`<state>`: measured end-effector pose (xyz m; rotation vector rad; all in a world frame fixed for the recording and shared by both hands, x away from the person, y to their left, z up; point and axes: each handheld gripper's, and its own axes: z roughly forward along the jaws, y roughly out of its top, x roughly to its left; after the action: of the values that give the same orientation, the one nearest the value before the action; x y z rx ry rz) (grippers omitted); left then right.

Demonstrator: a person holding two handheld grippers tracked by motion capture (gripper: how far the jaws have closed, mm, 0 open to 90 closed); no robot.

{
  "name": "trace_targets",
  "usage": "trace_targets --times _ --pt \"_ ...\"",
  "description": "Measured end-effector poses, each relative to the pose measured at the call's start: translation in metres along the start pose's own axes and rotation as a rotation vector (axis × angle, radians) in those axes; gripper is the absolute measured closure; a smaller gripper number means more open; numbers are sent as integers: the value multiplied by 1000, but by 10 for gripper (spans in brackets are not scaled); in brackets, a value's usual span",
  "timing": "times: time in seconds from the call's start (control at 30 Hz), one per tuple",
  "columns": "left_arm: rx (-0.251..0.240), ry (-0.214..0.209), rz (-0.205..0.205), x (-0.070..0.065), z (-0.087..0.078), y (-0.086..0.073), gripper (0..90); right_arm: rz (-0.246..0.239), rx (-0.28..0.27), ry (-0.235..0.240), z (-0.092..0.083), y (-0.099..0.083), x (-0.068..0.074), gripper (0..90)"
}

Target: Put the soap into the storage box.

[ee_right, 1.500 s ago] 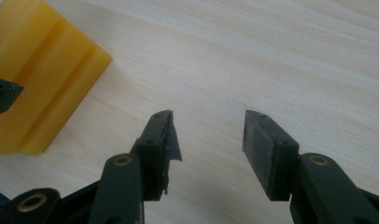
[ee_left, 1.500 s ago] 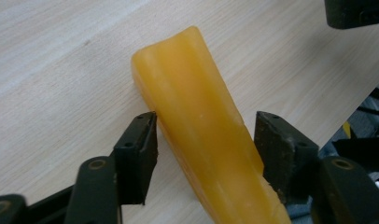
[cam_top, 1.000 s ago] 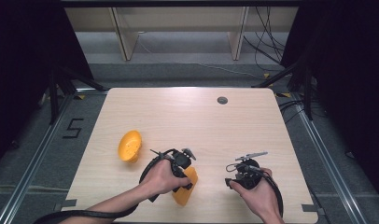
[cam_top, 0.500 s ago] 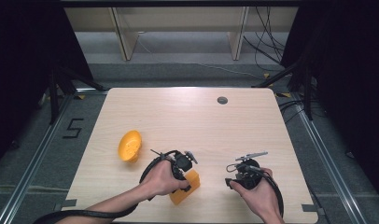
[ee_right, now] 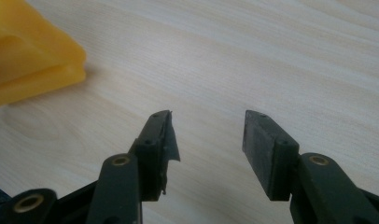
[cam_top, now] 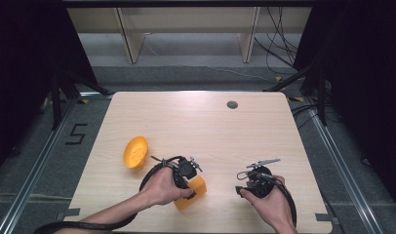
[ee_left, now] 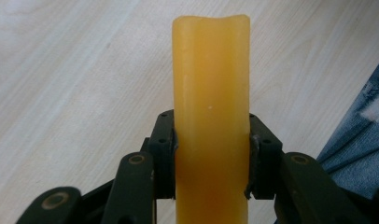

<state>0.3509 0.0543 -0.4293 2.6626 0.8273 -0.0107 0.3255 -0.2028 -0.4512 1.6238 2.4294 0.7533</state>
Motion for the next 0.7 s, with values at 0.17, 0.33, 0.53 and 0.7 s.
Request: trace_targets --times 0.17,0.33,0.53,0.7 --pt "-13 7 -17 5 -11 -7 609 3 -4 -2 1 0 -1 526" --pt "-16 16 -40 14 -20 -15 609 4 -4 -4 0 0 0 525" --pt "-22 29 -70 23 -27 -23 609 11 0 -3 0 0 0 525" --pt "-41 28 -111 34 -37 -32 609 -7 -20 -6 -1 0 -1 525"
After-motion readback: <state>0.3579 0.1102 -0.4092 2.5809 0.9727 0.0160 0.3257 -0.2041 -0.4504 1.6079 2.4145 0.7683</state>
